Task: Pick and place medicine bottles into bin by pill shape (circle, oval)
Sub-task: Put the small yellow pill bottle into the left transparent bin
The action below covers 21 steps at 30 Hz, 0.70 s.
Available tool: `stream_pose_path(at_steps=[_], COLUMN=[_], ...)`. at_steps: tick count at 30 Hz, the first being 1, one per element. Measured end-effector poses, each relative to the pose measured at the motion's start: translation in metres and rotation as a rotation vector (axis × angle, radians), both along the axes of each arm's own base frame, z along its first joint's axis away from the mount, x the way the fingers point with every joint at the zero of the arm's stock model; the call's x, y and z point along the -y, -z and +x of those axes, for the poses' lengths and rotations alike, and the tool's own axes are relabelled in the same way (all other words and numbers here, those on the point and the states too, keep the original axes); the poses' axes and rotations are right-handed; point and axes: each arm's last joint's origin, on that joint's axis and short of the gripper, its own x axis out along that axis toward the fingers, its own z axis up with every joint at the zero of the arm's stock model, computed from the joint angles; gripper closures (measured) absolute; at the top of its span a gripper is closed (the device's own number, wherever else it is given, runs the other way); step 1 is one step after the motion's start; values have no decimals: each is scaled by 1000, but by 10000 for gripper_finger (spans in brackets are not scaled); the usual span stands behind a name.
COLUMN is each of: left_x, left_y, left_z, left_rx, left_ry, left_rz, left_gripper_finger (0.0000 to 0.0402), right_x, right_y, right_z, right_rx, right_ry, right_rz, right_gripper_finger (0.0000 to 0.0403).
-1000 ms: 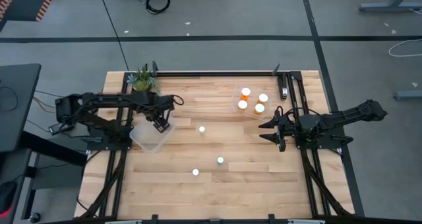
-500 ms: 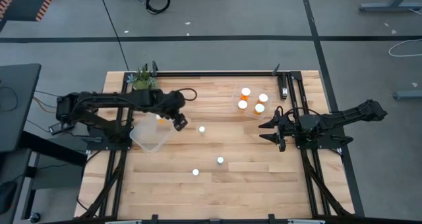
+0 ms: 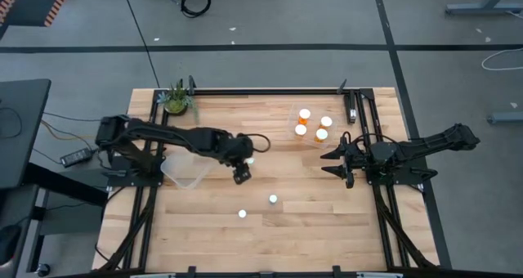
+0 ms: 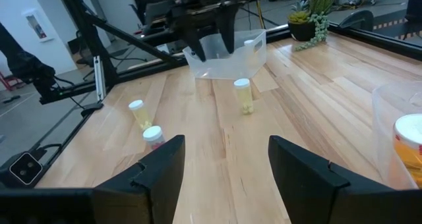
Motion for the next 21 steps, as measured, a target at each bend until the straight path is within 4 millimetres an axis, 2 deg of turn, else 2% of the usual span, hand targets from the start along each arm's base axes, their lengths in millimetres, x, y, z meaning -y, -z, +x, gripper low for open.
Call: stream_pose_path(at_steps=[8, 14, 21], left_x=[-3, -12, -18], left_y=[-2, 12, 38], left_z=[33, 40, 49], left_rx=[-19, -68, -136], left_ry=[82, 156, 174], left_rz=[56, 142, 154], left_gripper_finger=[132, 120, 120], right_x=[0, 0, 0], right_y=[0, 0, 1], right_z=[0, 0, 0], right_rx=[-2, -3, -9], right_ry=[0, 0, 0], right_rz=[0, -1, -2], right_gripper_finger=[177, 177, 177])
